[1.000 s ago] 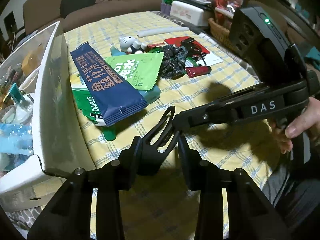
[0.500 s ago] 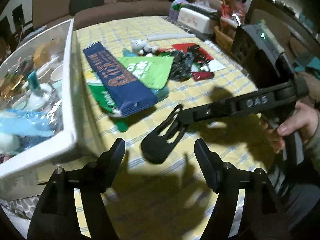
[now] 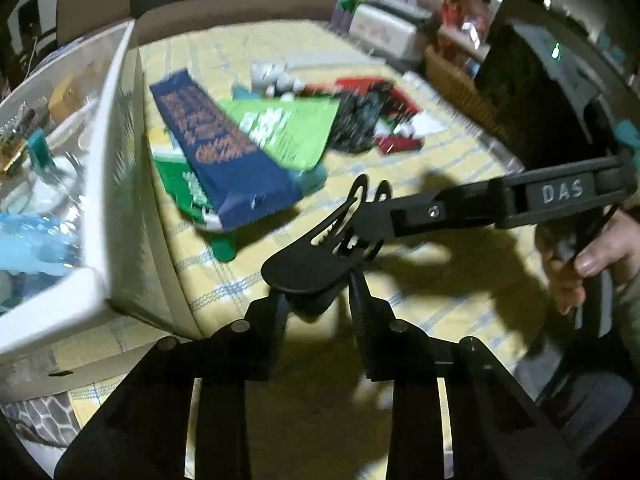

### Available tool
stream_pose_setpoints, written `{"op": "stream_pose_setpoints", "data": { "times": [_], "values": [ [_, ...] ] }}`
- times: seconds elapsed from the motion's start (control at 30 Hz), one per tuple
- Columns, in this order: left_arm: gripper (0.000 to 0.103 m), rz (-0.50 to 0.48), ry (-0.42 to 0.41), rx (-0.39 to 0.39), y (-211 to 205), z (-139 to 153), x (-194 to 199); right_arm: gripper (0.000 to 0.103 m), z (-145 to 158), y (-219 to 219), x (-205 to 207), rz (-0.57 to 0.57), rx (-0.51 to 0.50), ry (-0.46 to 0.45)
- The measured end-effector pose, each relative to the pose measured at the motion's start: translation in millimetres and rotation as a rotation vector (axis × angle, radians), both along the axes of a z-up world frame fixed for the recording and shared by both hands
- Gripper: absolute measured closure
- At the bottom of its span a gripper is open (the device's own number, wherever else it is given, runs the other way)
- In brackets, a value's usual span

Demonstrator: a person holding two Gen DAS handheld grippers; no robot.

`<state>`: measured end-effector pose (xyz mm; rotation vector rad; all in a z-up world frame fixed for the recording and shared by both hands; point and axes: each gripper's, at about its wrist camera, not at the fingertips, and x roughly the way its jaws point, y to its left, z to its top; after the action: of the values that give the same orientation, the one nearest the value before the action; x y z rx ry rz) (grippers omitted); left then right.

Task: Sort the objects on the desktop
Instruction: 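Carry the black clip into the white box and open the left tool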

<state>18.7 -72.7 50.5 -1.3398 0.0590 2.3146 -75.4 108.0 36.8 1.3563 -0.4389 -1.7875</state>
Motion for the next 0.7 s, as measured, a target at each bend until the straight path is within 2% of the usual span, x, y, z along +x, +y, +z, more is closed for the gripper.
{"op": "stream_pose_setpoints", "data": {
  "times": [0.17,0.3,0.37,0.43,0.5,0.57,0.63,0.7],
  "values": [
    [0.076,-0.015,0.058,0.112,-6,47,13,0.073,48,4,8,0.004,-0.058,0.077],
    [0.076,-0.023,0.123,0.115,-21,94,5,0.073,100,-24,-1,0.038,-0.067,0.158],
    [0.076,0.000,0.150,0.131,-44,118,-10,0.073,129,-56,-16,0.077,-0.075,0.194],
    [0.076,0.033,0.182,0.130,-71,138,-29,0.078,149,-95,-30,0.128,-0.084,0.216],
    [0.076,0.063,0.203,0.120,-100,151,-51,0.078,163,-138,-45,0.165,-0.096,0.225],
    [0.076,0.108,0.210,0.092,-134,160,-82,0.079,169,-189,-66,0.192,-0.119,0.214],
    [0.084,0.151,0.204,0.072,-163,163,-112,0.081,166,-233,-88,0.202,-0.137,0.185],
    [0.087,0.221,0.201,0.029,-201,162,-135,0.081,165,-271,-110,0.194,-0.086,0.209]
  ]
}}
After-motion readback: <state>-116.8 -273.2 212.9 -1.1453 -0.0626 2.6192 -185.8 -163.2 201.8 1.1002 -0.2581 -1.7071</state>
